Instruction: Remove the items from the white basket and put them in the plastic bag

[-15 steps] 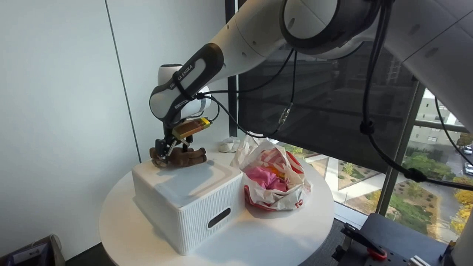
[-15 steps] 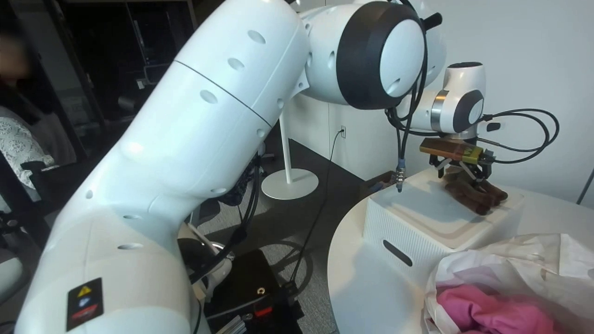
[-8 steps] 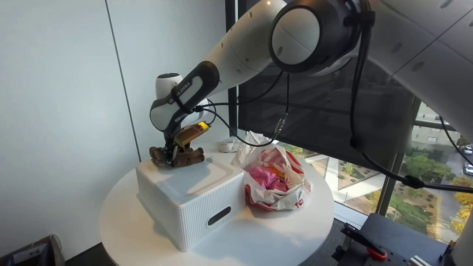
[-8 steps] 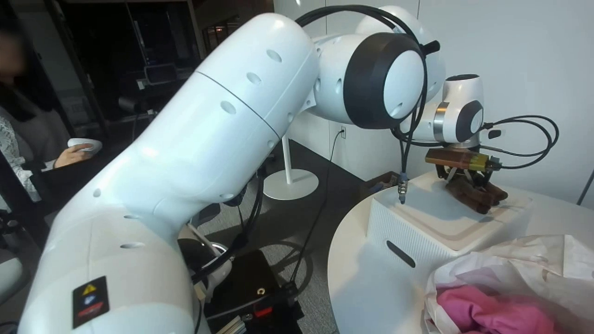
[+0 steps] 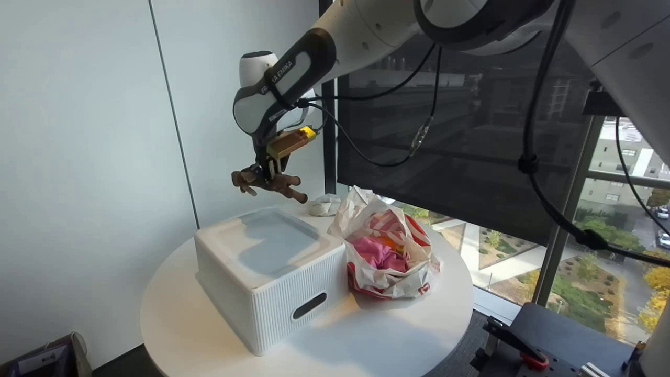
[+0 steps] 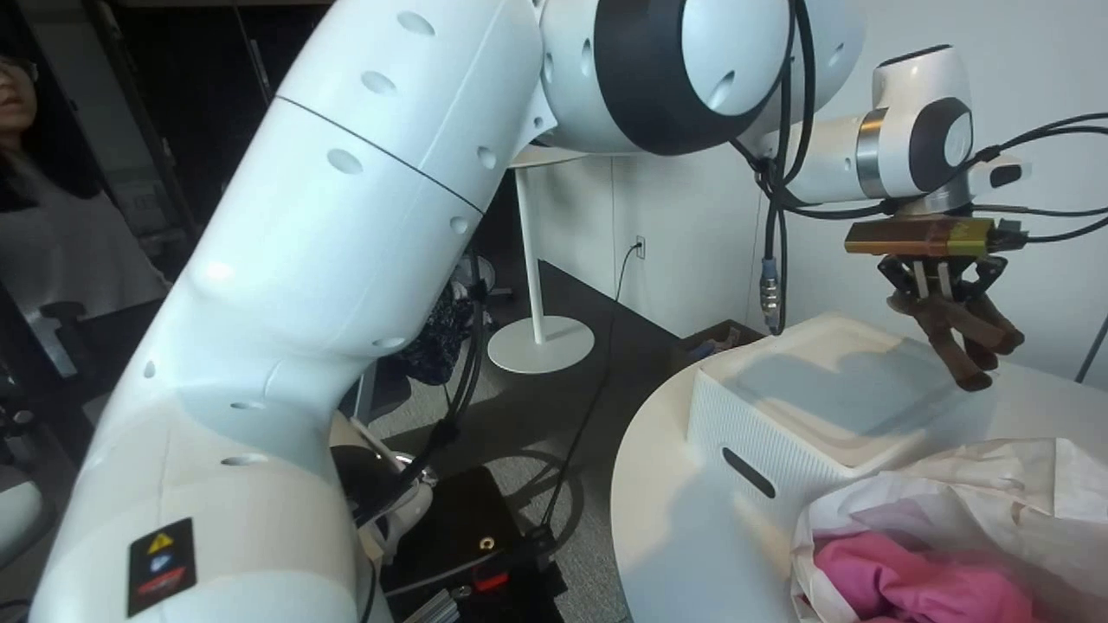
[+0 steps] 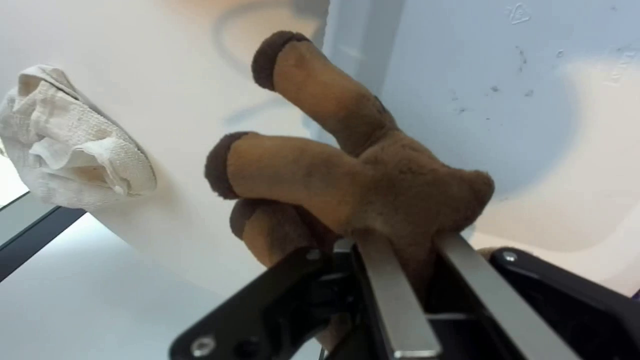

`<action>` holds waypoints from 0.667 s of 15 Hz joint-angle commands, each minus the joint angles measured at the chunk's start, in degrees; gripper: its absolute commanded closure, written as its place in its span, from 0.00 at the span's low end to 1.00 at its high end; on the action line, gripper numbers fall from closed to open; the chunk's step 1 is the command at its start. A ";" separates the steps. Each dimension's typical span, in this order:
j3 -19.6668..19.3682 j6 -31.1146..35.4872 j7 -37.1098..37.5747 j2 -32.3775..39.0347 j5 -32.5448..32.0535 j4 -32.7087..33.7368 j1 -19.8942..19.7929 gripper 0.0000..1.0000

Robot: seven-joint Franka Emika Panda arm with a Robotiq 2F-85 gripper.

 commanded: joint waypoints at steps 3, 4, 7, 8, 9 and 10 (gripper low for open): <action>-0.78 -3.97 5.90 -18.24 -0.20 -13.88 -1.82 0.96; -0.69 -6.59 6.76 -21.22 0.06 -16.03 -2.27 0.96; -0.19 -15.08 9.53 -29.81 1.19 -21.66 -4.03 0.96; -0.10 -18.50 10.23 -32.56 1.33 -23.42 -4.60 0.96; 0.05 -21.80 11.25 -35.43 1.48 -25.38 -5.05 0.96; 0.12 -25.37 11.89 -38.15 1.69 -27.36 -5.66 0.96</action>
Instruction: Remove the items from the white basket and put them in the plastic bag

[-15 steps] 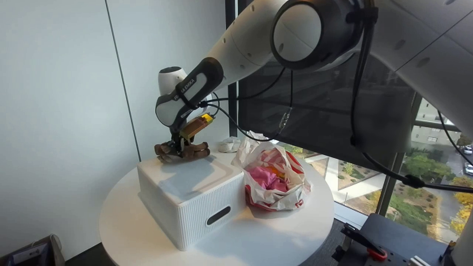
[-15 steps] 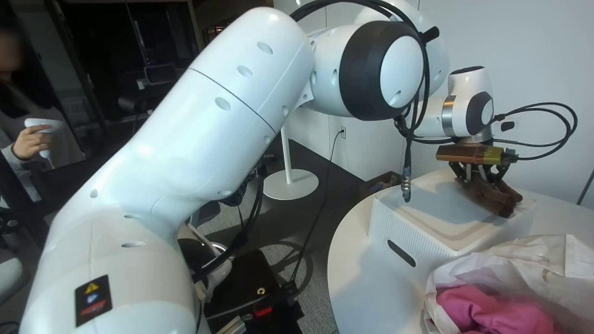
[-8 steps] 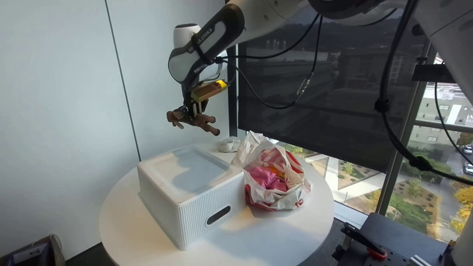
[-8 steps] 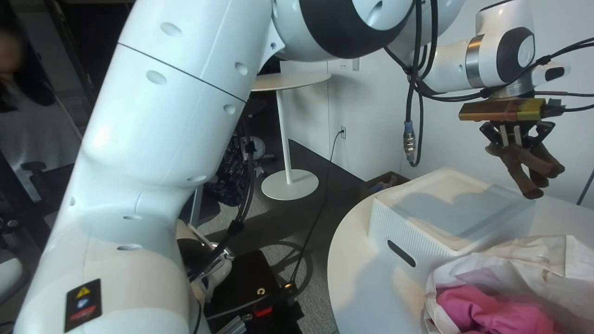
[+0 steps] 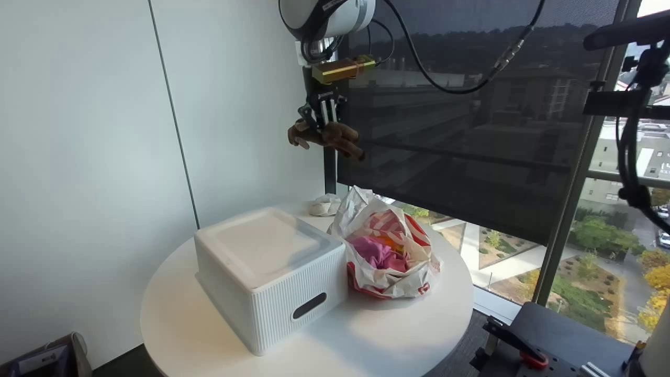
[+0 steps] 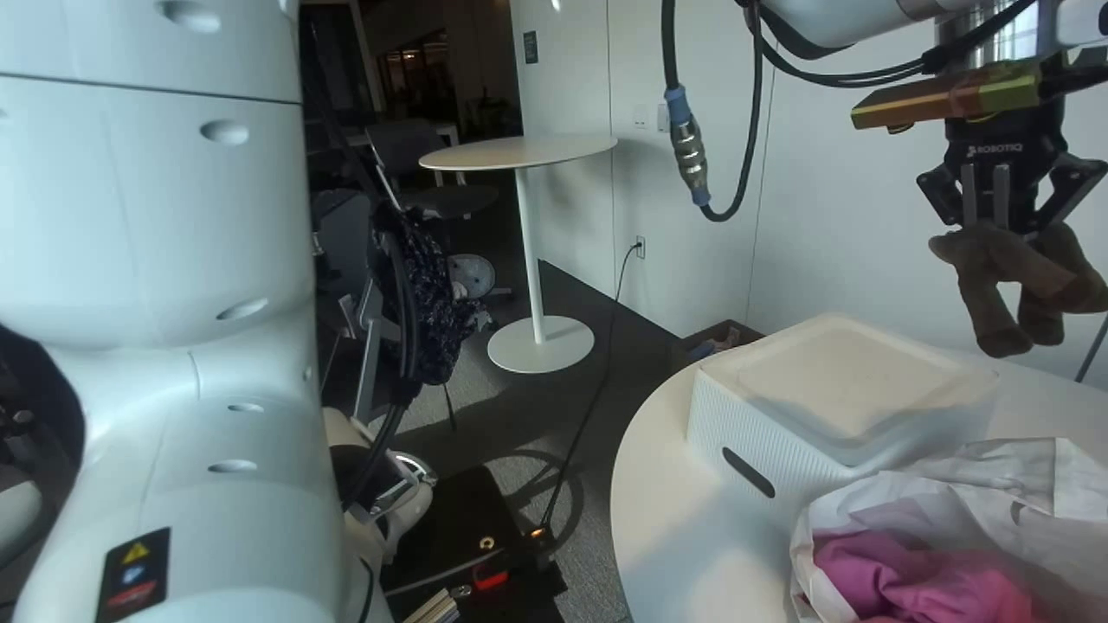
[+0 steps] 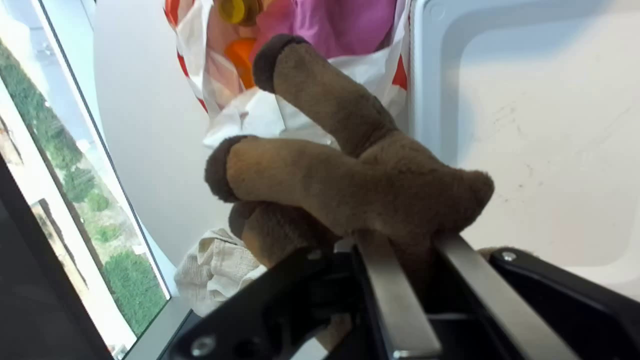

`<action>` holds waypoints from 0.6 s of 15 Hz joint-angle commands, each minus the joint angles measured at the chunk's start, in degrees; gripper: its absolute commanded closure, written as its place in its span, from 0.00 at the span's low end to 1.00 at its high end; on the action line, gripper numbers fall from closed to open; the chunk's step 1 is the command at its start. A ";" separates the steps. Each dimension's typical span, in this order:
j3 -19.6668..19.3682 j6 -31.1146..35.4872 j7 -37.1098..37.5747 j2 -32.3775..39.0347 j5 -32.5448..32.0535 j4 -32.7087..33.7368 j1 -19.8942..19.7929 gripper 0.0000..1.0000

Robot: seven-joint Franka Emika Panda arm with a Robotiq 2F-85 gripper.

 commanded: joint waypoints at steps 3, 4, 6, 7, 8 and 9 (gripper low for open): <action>1.17 -16.93 2.13 -17.84 3.95 -15.18 -3.57 0.97; 1.12 -19.73 1.40 -19.32 5.28 -17.18 -4.20 0.97; 0.73 -21.67 0.08 -19.92 7.85 -20.69 -5.39 0.97; 0.53 -21.45 0.02 -19.31 9.40 -22.40 -5.92 0.97; 0.49 -19.91 0.24 -18.47 9.71 -24.27 -6.44 0.97; 0.57 -18.19 0.58 -16.80 10.44 -25.82 -6.77 0.97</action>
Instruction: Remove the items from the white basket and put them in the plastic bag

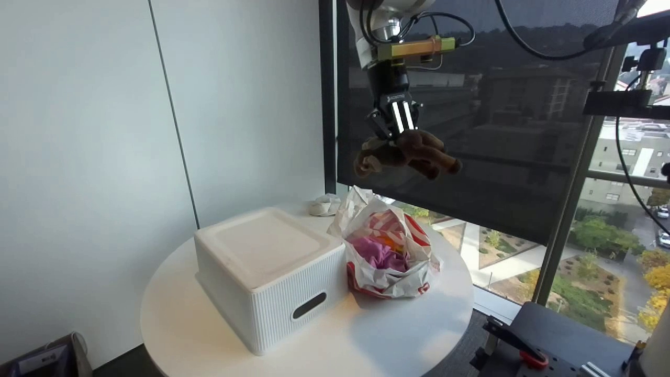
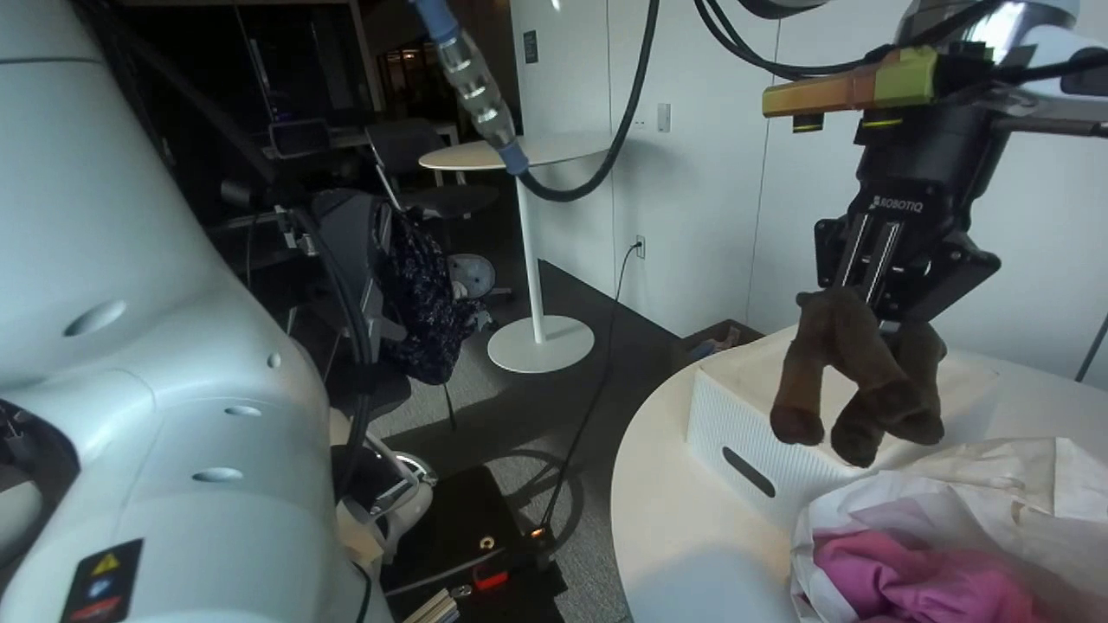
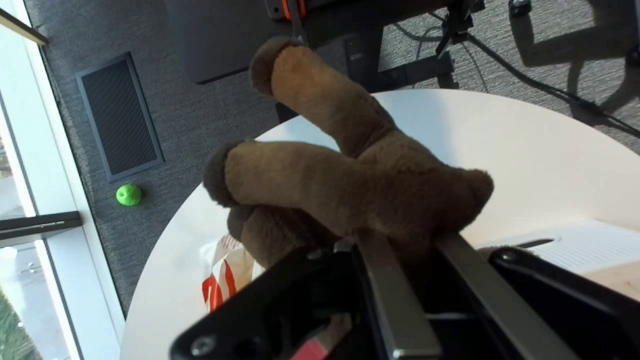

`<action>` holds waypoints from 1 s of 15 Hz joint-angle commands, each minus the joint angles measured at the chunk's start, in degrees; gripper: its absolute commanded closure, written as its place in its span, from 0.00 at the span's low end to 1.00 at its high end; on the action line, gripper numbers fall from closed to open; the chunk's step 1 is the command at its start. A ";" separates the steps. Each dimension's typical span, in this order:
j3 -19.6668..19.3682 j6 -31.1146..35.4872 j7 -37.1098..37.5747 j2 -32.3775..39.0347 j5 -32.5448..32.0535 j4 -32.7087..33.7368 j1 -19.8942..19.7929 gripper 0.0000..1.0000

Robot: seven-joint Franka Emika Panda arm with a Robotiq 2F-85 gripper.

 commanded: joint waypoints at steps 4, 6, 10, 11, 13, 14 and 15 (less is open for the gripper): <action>0.75 9.03 1.42 9.48 0.16 -8.01 -2.42 0.97; 0.69 14.31 1.66 13.87 -0.29 -7.73 -2.31 0.97; 0.25 23.99 5.24 20.57 -4.14 -4.80 -1.22 0.97; -0.25 25.05 6.69 22.06 -6.47 -3.96 -0.93 0.97; -1.03 27.44 8.70 23.82 -9.79 -2.81 -0.74 0.97; -1.32 28.73 9.31 24.53 -10.71 -2.28 -0.78 0.97; -1.35 30.30 9.68 25.06 -10.17 -1.88 -0.99 0.97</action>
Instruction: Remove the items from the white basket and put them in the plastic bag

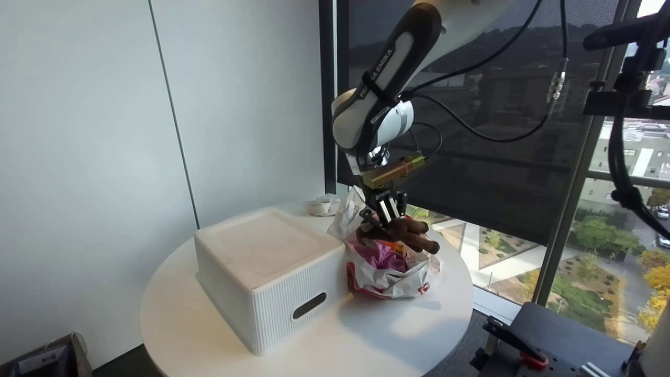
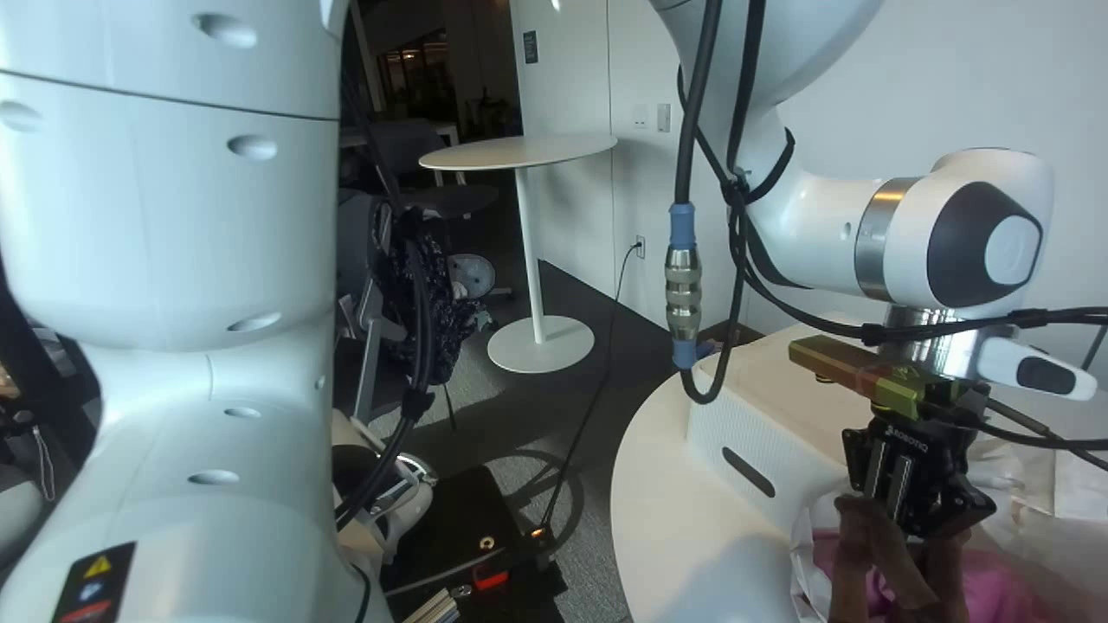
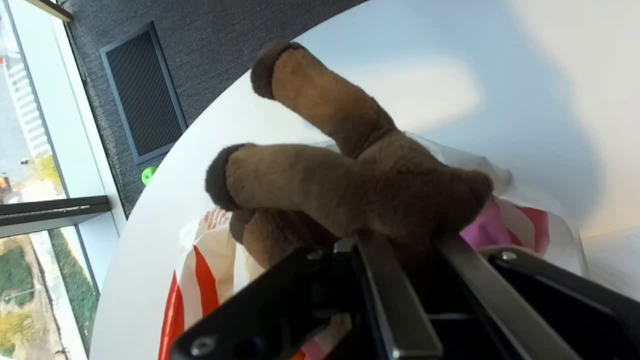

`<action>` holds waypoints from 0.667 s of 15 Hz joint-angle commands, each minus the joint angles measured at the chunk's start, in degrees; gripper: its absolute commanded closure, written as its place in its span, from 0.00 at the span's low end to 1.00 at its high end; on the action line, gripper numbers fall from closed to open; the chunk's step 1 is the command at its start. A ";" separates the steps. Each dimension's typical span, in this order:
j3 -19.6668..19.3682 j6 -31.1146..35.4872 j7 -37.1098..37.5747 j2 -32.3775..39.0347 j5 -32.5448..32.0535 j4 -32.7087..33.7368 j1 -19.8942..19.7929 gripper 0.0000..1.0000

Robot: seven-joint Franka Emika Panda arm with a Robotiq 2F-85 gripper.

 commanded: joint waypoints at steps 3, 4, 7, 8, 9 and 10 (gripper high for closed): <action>-0.81 8.79 2.78 2.91 -0.32 3.21 0.71 0.97; -1.17 11.36 3.90 3.23 -2.31 3.47 1.53 0.97; -2.59 16.69 6.70 4.38 -7.79 4.19 3.31 0.97; -3.01 18.03 7.48 5.14 -8.84 4.25 3.56 0.97; -3.52 19.03 8.46 5.78 -9.78 4.17 3.89 0.97; -3.94 20.03 9.03 6.61 -10.04 3.77 3.92 0.97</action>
